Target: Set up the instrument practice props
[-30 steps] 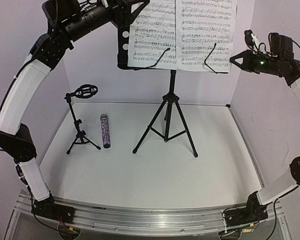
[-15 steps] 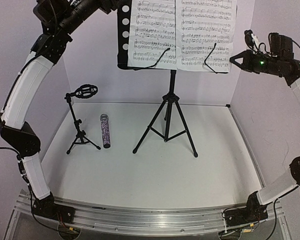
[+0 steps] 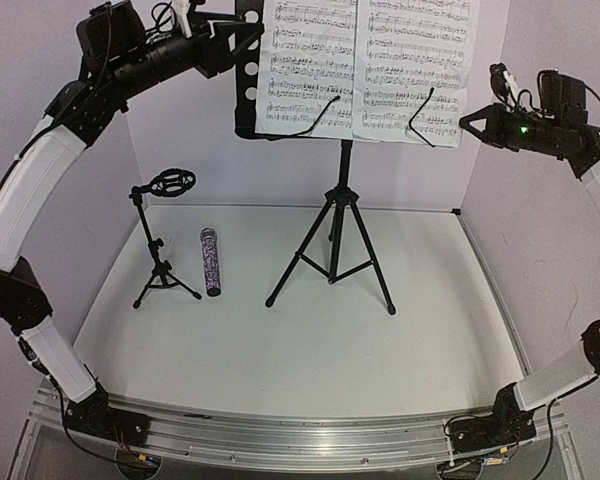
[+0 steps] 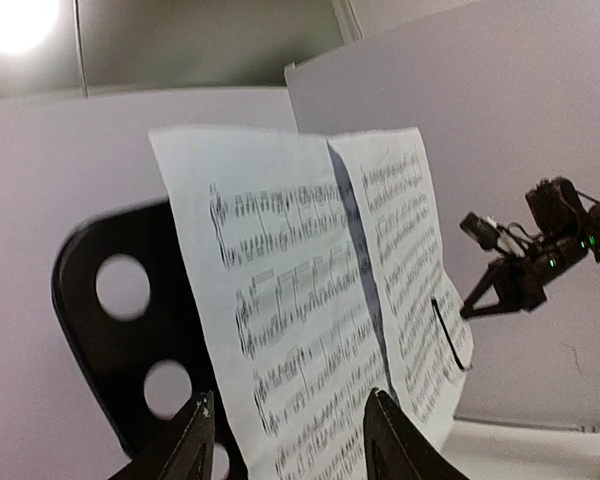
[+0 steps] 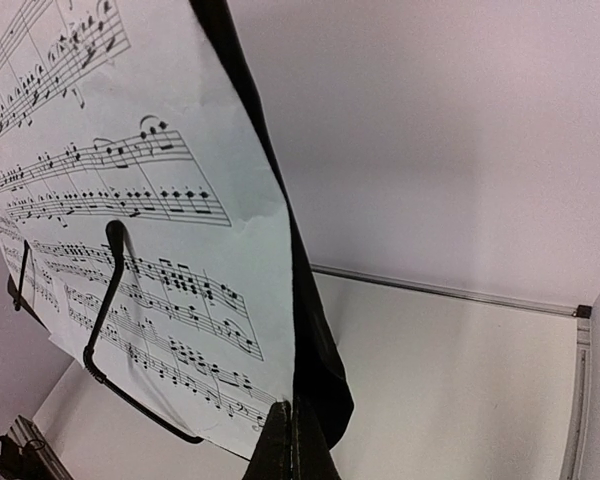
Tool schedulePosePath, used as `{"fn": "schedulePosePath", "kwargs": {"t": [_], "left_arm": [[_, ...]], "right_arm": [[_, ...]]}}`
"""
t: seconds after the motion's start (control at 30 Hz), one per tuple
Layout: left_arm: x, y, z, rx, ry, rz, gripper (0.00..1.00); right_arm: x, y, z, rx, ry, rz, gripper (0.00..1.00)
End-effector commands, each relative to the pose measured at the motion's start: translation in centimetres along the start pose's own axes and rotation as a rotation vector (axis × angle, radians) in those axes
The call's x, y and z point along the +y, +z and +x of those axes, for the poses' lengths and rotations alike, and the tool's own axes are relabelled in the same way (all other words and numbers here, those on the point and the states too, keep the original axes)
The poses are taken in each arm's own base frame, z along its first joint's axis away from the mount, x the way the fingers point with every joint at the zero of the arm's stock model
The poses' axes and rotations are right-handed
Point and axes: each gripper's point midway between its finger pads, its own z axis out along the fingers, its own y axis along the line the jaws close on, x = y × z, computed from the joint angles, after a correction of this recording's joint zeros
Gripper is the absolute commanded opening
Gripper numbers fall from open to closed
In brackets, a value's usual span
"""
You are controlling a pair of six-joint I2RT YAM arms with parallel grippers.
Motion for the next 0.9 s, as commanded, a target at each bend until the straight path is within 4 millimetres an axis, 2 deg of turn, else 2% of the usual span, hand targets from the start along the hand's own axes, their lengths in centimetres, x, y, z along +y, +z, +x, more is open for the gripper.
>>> {"fn": "schedulePosePath", "kwargs": {"t": [0.0,0.17,0.2,0.33,0.47,0.57,0.7,0.87], "left_arm": [[-0.8,-4.3,2.5,0.155,-0.162,-0.038,0.51],[-1.6,-7.0,8.3,0.328,-0.285,-0.083,0.56],[-1.8,-7.4,9.9,0.363,-0.317,-0.092,0.57],[-1.2,-7.7,13.4,0.445,-0.439,-0.111,0.57],[-2.9,-6.7,14.4,0.467,-0.524,-0.014,0.53],[-3.0,-6.3,15.1,0.474,-0.536,-0.012,0.51],[-3.0,-6.0,15.0,0.451,-0.534,0.000,0.50],[-2.4,-4.8,15.1,0.434,-0.527,-0.008,0.51]], "right_arm": [[0.9,-1.3,-1.9,-0.072,-0.024,-0.012,0.00],[0.9,-1.1,-1.9,-0.070,-0.025,-0.020,0.00],[0.8,-1.1,-1.9,-0.069,-0.025,-0.020,0.00],[1.0,-1.1,-2.0,-0.071,-0.029,-0.024,0.00],[1.2,-1.4,-2.0,-0.075,-0.037,-0.028,0.00],[1.2,-1.7,-1.9,-0.078,-0.042,-0.026,0.00],[1.3,-1.8,-1.8,-0.080,-0.048,-0.024,0.00],[1.4,-1.9,-2.0,-0.084,-0.054,-0.030,0.00]]}}
